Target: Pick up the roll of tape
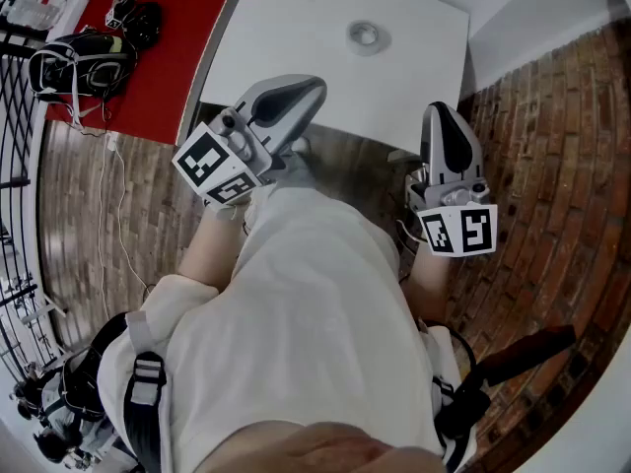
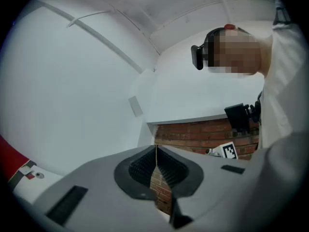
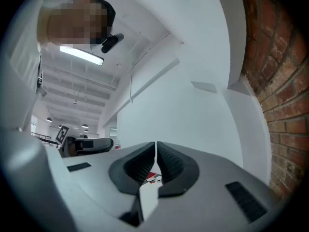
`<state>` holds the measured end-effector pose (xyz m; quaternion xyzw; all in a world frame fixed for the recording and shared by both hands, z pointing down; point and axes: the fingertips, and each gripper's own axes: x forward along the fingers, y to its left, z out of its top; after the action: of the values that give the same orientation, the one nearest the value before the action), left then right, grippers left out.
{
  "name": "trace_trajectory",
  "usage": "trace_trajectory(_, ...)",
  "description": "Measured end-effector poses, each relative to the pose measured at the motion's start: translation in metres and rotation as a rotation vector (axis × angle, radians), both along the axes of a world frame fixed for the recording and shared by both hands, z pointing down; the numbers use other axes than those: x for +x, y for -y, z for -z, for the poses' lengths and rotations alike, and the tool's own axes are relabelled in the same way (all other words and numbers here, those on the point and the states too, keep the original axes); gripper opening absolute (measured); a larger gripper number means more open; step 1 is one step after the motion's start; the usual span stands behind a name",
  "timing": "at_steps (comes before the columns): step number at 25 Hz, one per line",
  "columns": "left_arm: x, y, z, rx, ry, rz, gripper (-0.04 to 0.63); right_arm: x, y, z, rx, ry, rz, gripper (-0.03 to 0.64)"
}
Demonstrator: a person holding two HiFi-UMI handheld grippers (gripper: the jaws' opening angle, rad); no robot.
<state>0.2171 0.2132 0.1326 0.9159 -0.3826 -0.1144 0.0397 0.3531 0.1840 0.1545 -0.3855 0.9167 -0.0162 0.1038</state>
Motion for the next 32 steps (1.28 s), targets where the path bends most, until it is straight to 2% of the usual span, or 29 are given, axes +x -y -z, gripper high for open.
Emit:
trace_trajectory(8, -0.045, 0.05, 0.003, 0.004, -0.016, -0.008, 0.008, -0.035, 0.048, 0.0, -0.008, -0.015, -0.031, 0.025)
trace_trajectory(18, -0.119, 0.132, -0.009, -0.022, -0.047, -0.024, 0.008, -0.1, 0.124, -0.006, -0.034, -0.053, -0.066, 0.025)
trace_trajectory(32, -0.211, 0.219, -0.049, -0.101, -0.1, -0.096, 0.008, -0.187, 0.201, -0.028, -0.115, -0.192, -0.11, 0.026)
